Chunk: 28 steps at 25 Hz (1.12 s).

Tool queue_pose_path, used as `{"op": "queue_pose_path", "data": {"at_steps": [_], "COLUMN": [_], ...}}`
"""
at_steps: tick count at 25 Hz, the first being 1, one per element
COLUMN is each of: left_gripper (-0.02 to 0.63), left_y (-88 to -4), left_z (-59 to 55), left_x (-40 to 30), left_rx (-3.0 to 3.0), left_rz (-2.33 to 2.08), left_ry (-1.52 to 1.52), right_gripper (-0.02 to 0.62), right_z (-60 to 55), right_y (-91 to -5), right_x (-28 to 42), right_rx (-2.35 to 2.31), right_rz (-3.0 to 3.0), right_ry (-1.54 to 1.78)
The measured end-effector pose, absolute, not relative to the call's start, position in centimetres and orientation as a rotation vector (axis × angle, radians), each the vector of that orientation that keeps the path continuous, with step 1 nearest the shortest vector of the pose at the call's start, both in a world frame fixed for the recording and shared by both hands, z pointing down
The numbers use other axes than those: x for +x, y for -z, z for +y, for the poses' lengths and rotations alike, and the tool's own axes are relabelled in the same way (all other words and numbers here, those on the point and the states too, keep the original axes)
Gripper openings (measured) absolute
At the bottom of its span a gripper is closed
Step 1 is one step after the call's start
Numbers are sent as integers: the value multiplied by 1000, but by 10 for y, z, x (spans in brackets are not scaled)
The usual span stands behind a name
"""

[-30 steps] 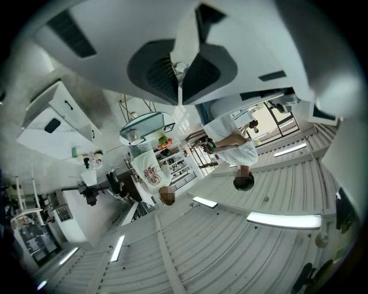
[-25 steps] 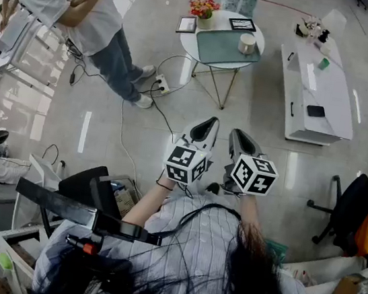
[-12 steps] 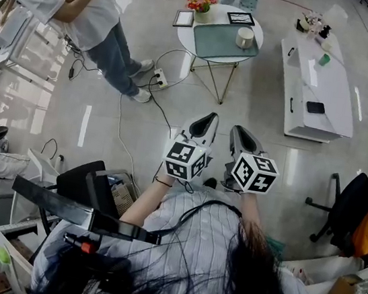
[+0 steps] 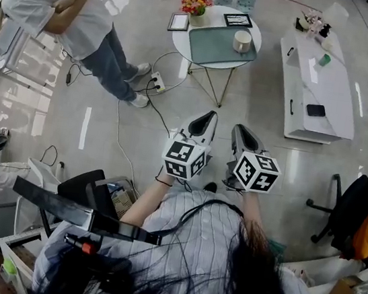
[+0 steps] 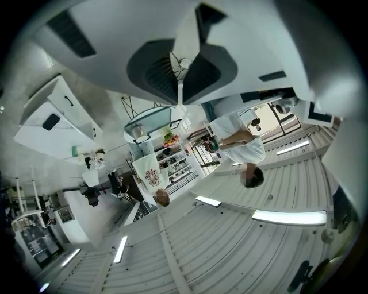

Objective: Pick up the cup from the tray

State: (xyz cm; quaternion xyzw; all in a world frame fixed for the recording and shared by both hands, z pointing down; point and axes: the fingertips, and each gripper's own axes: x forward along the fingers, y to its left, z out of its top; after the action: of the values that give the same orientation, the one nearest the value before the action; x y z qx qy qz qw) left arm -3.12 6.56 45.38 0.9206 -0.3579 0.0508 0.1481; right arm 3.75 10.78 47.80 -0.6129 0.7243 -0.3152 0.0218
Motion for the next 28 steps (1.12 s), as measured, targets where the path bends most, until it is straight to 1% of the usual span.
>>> {"op": "queue_pose_path", "data": {"at_steps": [9,18,28], "left_gripper": [15,15,15], "left_y": [-458,-459,-471], "left_z": [-23,-117,-168], "left_x": [-13,-19,-10], "left_rx": [2647,2632,2625], "left_rz": [-967,-929,-855], "left_ry": [-166,-169,-193], "right_gripper": [44,44,44], "right_z": [24,-57,-96], "right_y": [-489,-506,-510], "right_x": [51,50,62], "right_rx": [-1962,-2025,-2099], "right_rz": [2204,2127,2040], "right_ry": [1024,1092,1076]}}
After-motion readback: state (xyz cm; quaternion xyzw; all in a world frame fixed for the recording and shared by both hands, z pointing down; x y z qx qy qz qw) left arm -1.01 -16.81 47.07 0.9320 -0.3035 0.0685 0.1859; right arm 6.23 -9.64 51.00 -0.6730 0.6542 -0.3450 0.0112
